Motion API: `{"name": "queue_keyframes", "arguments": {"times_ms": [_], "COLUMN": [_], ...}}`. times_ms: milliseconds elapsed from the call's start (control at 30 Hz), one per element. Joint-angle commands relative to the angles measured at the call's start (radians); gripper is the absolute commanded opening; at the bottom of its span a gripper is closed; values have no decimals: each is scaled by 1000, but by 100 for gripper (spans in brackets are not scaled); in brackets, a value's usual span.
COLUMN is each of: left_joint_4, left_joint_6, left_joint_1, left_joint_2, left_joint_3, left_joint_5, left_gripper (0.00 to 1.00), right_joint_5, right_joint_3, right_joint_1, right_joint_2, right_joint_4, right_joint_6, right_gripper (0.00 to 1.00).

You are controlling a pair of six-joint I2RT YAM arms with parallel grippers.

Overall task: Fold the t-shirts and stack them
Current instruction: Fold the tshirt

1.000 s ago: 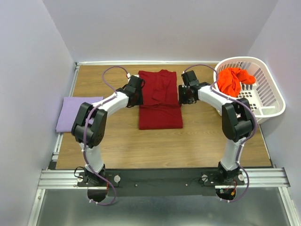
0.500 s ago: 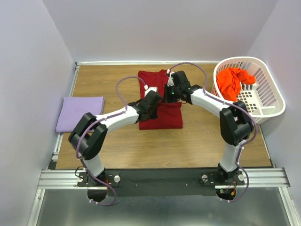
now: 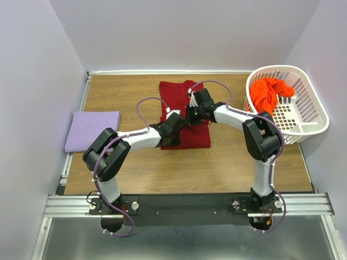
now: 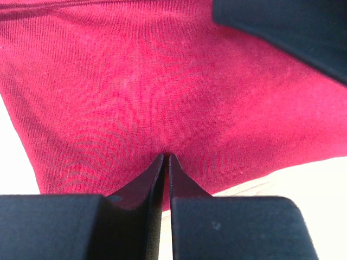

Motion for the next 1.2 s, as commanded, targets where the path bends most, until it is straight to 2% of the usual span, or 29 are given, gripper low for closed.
{"name": "queue_keyframes", "arguments": {"times_ms": [0, 267, 433, 700, 800, 867, 967, 1000, 1167], "left_joint_4": [-51, -50, -50, -53, -54, -56, -59, -59, -53], "left_joint_6": [5, 14, 11, 16, 11, 6, -3, -9, -15], "left_joint_1": [-5, -24, -38, -61, -67, -69, -69, -69, -69], "left_joint_2": [9, -39, -62, -103, -123, -145, -175, -180, -207], "left_joint_3": [-71, -127, -164, -203, -218, -224, -239, -243, -258], "left_joint_5": [62, 94, 113, 131, 139, 136, 122, 122, 123], "left_gripper": [14, 14, 14, 14, 14, 14, 14, 14, 14], "right_joint_5": [-37, -18, 98, 323, 339, 318, 197, 117, -34], "right_joint_3": [-34, -68, -54, 105, 163, 177, 128, 75, -106], "right_joint_1": [11, 26, 26, 26, 26, 26, 26, 28, 54], "right_joint_2": [9, 17, 26, 45, 63, 45, -3, -36, -156], "right_joint_4": [27, 36, 50, 92, 96, 93, 95, 95, 101], "right_joint_6": [13, 13, -15, -64, -86, -101, -112, -115, -131], "right_gripper": [12, 12, 12, 12, 13, 13, 14, 15, 16]}}
